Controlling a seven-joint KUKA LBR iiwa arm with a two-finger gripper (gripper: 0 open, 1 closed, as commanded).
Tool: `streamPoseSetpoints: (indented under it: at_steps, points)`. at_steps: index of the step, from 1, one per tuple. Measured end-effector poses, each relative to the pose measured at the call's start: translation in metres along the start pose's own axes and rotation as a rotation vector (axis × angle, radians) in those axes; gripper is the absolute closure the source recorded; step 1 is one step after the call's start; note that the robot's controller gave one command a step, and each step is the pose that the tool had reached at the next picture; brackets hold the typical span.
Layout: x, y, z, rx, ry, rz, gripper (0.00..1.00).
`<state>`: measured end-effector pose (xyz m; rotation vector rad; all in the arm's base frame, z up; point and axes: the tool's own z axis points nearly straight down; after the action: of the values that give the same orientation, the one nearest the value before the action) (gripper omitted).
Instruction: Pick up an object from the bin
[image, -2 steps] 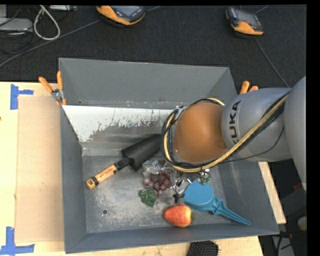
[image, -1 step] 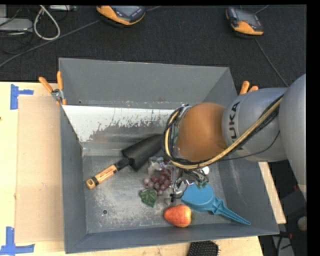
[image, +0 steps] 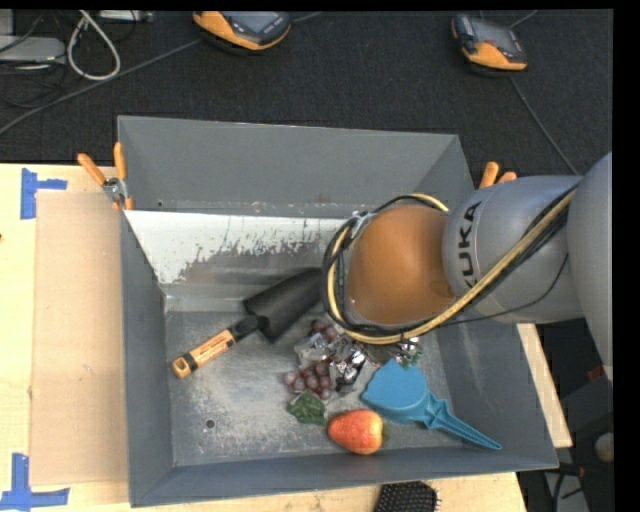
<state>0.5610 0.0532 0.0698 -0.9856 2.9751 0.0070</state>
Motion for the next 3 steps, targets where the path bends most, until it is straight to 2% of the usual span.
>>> streamPoseSetpoints:
  at_steps: [1, 2, 3]
  points:
    - [0.0, 0.0, 0.0, 0.0, 0.0, 0.0, 1.0]
    - [0.001, 0.001, -0.018, -0.002, 0.003, 0.002, 1.0]
    - [0.002, 0.003, -0.058, -0.007, 0.009, 0.002, 1.0]
